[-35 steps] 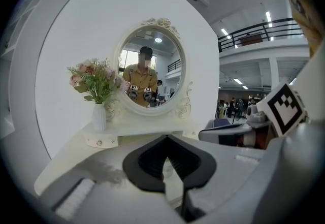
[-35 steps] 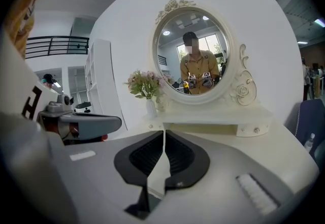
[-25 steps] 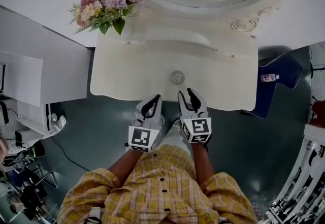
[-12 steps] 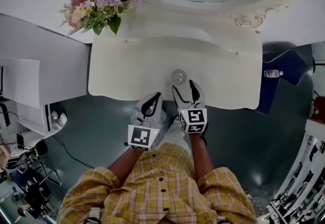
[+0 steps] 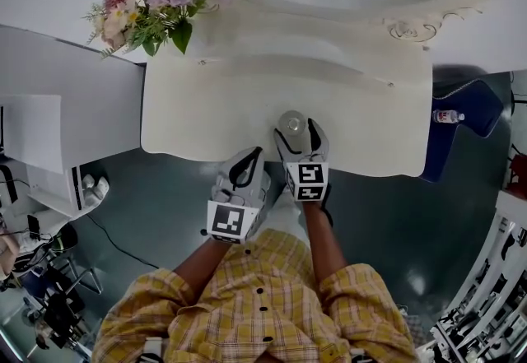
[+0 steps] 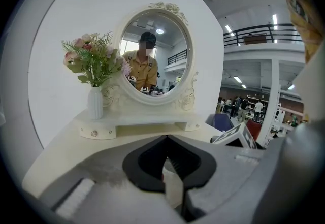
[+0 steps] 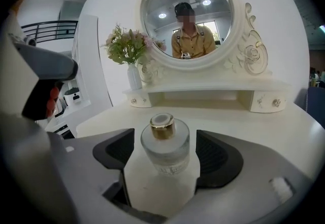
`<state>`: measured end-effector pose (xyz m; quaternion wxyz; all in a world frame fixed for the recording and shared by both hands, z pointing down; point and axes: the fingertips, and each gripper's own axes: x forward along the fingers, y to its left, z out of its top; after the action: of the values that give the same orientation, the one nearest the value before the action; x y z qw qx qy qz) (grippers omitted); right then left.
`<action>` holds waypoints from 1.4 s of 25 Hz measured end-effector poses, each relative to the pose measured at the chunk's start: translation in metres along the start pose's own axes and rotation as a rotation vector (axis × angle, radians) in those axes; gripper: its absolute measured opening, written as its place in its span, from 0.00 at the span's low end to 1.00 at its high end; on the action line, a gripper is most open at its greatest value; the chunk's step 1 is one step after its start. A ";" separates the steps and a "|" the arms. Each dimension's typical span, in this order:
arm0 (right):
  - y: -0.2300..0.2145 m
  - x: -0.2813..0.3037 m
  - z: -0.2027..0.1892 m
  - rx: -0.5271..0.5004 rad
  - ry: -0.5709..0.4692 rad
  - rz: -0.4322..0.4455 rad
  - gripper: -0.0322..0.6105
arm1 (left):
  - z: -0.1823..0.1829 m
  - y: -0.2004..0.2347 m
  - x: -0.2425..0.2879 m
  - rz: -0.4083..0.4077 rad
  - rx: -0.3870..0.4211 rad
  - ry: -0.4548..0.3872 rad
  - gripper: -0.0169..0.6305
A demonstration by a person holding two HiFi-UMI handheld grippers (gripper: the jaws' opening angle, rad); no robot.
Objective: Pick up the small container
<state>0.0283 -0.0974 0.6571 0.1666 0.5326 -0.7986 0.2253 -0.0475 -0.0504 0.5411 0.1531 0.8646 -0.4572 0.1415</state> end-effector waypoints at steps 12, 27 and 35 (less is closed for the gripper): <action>-0.006 0.031 -0.015 -0.021 0.031 -0.035 0.64 | -0.014 -0.002 0.006 -0.010 -0.017 0.038 0.03; -0.006 0.049 -0.015 -0.047 0.060 -0.102 0.66 | -0.014 0.004 0.010 -0.013 -0.026 0.048 0.03; -0.008 0.050 -0.016 -0.053 0.073 -0.133 0.62 | -0.014 0.007 0.010 -0.012 -0.033 0.040 0.03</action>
<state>0.0175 -0.1308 0.6977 0.2243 0.5712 -0.7607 0.2118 -0.0495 -0.0563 0.5587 0.1770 0.8617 -0.4512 0.1501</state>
